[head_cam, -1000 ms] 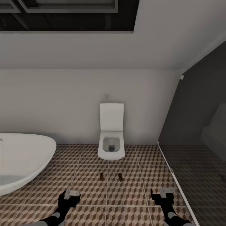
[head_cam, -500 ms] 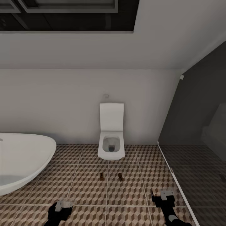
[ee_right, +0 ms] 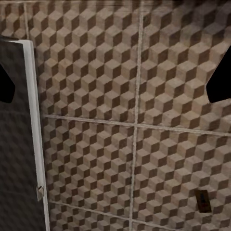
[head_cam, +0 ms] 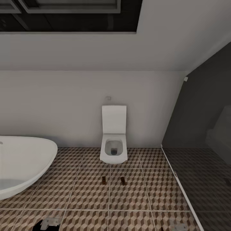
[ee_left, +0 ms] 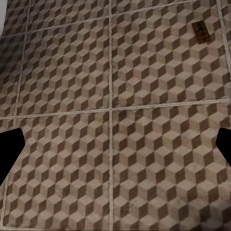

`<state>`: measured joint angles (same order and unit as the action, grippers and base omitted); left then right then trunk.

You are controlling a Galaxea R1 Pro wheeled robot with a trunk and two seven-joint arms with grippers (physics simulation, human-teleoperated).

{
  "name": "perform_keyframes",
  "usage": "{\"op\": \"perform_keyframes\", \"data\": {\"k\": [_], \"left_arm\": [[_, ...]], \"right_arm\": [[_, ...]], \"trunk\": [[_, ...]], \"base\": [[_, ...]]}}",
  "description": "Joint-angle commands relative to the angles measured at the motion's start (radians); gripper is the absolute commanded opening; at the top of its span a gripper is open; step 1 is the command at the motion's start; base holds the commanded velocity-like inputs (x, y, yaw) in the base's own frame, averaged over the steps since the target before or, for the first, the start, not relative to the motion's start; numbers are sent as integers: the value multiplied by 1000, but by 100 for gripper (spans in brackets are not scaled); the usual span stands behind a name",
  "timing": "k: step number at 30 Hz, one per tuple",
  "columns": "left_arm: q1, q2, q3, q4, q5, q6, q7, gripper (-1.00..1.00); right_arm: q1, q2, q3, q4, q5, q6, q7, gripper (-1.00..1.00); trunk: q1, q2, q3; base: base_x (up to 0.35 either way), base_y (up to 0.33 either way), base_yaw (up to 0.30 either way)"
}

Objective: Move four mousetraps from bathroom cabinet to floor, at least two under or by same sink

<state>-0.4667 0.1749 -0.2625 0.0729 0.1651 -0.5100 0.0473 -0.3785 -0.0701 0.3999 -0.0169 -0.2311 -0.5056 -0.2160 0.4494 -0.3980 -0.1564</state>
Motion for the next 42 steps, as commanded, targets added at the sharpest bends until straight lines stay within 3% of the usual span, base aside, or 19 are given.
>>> {"op": "perform_keyframes", "data": {"k": [1,5,14,27,36,42], "left_arm": [[3,1,-9,4,7,-6,2,100],[24,7,-9,4,8,-6,3,100],[46,9,-9,4,8,-1,10,100],[64,9,-5,4,11,5,94,100],[68,7,-5,4,27,6,109,100],[95,-19,-4,4,31,41,112,100]], "right_arm": [[13,0,10,0,-7,-2,-1,100],[78,-1,10,0,-8,-3,19,100],[160,-1,9,1,-35,-4,66,100],[295,-20,8,2,-231,-2,87,100],[350,-19,8,2,-256,20,138,100],[358,-15,7,-1,-267,105,153,100]], "trunk": [[1,-2,-2],[1,-2,-2],[1,-2,-2],[1,-2,-2],[1,-2,-2],[1,-2,-2]], "base": [[0,0,0],[0,0,0],[0,0,0],[0,0,0],[0,0,0],[0,0,0]]}}
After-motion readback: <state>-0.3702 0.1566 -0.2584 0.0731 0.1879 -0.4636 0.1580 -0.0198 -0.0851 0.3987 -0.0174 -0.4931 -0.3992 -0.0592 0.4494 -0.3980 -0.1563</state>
